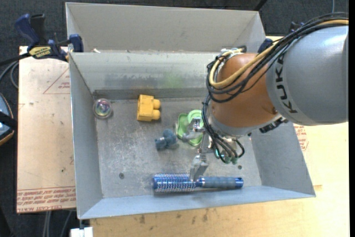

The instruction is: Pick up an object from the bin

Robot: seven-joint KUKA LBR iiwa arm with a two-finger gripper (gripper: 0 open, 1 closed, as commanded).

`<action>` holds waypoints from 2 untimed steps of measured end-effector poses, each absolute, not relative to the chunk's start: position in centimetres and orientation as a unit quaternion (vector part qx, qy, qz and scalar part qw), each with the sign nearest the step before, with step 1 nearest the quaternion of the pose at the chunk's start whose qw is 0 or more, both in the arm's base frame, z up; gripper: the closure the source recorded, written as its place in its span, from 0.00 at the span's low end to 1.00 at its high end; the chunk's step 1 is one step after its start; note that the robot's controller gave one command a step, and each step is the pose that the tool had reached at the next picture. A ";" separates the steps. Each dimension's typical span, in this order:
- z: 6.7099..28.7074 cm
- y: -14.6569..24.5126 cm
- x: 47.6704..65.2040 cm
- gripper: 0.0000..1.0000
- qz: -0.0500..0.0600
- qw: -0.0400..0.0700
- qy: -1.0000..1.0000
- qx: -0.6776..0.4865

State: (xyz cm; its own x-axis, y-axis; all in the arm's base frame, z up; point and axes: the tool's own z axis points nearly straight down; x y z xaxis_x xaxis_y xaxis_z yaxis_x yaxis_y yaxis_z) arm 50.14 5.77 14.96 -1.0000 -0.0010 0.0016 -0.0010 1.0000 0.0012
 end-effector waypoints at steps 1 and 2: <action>15.0 5.7 50.2 1.00 -0.001 0.000 -1.000 0.000; 30.9 9.5 58.5 1.00 -0.001 -0.007 -0.999 0.032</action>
Offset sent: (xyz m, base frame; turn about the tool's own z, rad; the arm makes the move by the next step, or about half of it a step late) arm 0.0000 0.0000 0.0000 0.0000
